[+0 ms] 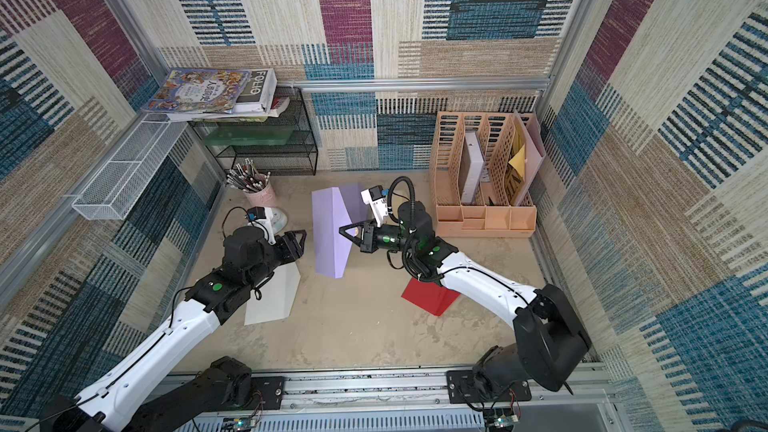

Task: Open the envelope
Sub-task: Open the envelope flap on the envelope, then place the envelope at the center of the board.

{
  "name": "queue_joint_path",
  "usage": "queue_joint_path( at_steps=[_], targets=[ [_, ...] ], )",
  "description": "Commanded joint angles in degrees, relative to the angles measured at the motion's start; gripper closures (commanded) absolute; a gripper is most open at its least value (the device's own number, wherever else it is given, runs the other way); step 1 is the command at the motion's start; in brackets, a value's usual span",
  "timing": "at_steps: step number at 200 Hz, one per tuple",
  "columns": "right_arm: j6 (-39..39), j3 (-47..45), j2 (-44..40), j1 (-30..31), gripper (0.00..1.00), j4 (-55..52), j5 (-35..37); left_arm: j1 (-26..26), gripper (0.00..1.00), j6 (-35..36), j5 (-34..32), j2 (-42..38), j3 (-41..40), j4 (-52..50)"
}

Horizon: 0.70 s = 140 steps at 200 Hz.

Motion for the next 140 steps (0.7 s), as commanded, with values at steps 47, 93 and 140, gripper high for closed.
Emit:
queue_joint_path(
  at_steps=[47,93,140],
  targets=[
    [4.5,0.7,18.6,-0.2,0.99,-0.4,-4.8,0.1,0.32,1.3,-2.8,-0.8,-1.2,-0.6],
    [2.7,-1.3,18.4,-2.1,1.0,-9.9,1.3,0.2,0.32,0.9,-2.6,-0.8,-2.2,0.3],
    [-4.0,-2.7,14.4,-4.1,0.84,-21.6,6.8,0.2,0.32,0.5,-1.7,0.1,-2.6,2.0]
  ],
)
